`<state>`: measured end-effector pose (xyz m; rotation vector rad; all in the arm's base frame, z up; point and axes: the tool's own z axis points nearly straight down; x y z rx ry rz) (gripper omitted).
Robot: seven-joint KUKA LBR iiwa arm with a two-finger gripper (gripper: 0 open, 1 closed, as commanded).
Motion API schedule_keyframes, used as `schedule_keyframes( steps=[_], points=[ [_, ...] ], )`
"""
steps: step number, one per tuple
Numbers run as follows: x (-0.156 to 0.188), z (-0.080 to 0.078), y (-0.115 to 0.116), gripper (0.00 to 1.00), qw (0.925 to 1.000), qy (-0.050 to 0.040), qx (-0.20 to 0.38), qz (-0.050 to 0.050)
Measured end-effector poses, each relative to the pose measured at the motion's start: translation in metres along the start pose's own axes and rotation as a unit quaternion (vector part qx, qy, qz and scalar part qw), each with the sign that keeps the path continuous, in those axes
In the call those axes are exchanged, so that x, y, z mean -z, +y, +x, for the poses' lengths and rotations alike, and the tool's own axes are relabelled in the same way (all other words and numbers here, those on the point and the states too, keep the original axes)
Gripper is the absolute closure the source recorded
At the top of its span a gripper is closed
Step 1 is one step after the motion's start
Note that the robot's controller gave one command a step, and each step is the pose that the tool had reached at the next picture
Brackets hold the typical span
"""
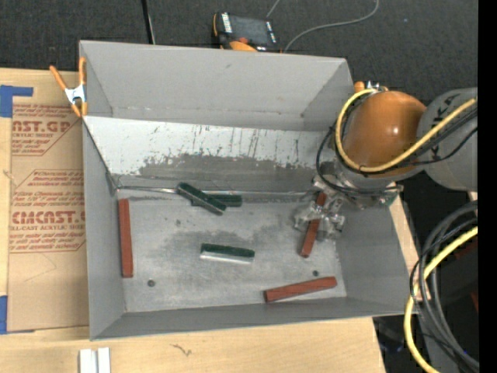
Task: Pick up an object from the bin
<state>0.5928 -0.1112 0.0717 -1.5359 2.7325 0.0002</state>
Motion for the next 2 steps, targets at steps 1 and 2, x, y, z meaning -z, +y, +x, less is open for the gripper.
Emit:
schedule_keyframes(
  steps=[1,2],
  points=[
    [0.048,-0.002,-0.001,1.00,1.0000,0.0012,-0.001,0.001],
    [0.069,-0.004,-0.001,1.00,1.0000,0.0015,-0.001,0.000]
  ],
)
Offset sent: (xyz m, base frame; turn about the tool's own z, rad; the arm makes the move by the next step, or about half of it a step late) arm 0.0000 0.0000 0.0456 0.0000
